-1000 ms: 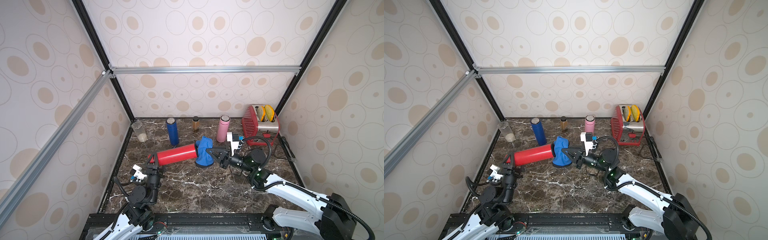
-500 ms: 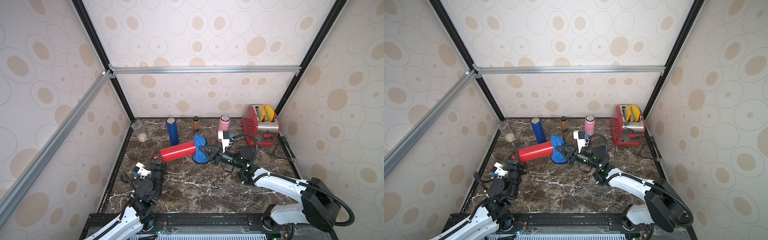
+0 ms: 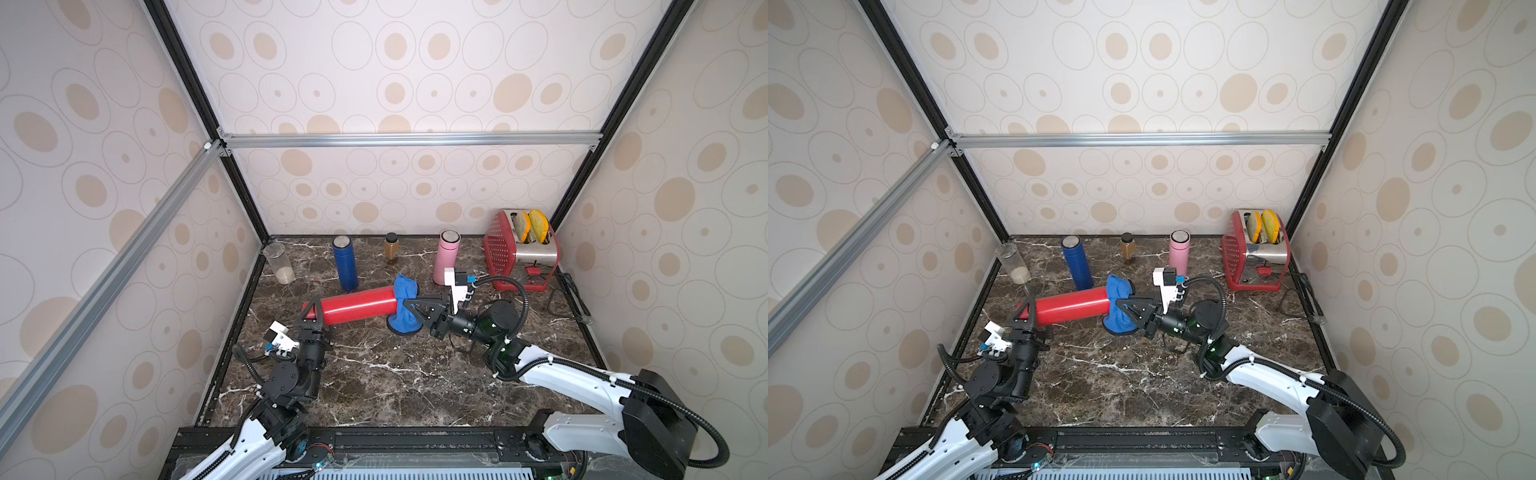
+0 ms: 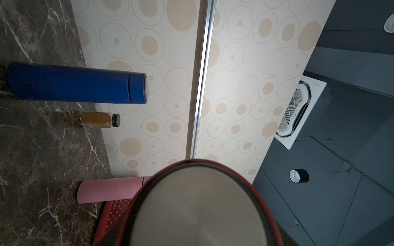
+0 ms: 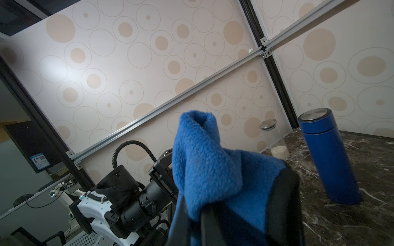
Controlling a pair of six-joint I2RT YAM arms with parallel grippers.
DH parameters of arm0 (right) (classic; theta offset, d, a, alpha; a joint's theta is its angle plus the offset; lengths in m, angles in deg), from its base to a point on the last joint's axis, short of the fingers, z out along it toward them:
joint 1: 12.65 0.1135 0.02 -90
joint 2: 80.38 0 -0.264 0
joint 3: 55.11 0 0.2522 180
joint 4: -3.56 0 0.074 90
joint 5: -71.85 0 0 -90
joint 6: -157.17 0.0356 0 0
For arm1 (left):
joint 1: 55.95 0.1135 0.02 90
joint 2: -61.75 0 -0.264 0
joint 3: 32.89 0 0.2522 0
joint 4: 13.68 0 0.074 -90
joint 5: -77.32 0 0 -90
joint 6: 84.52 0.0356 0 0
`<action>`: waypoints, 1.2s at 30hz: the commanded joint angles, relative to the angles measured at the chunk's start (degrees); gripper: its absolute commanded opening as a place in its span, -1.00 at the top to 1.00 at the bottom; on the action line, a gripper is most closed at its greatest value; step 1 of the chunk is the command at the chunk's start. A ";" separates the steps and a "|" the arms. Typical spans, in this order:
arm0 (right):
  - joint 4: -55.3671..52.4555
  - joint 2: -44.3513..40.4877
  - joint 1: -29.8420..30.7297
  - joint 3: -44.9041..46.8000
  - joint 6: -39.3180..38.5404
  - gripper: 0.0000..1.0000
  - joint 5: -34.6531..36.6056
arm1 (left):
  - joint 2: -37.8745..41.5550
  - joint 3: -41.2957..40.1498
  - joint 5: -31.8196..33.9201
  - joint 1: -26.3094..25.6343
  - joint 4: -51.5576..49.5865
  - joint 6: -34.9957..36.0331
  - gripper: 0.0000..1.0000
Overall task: Wipe the surface of the thermos
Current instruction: Wipe the dirt from the surface of the thermos.
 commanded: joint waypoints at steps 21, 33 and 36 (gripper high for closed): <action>-3.28 5.08 -1.01 -2.85 -0.04 1.00 -3.45 | 0.79 5.15 -7.04 -0.56 8.44 0.27 1.00; -2.51 3.85 -1.50 -0.16 0.38 1.00 -2.16 | 6.86 6.10 -6.60 -0.57 2.37 3.35 1.00; -4.21 2.58 -1.72 -0.96 -0.14 1.00 -2.54 | 8.30 6.30 -6.82 -0.54 -0.75 3.92 1.00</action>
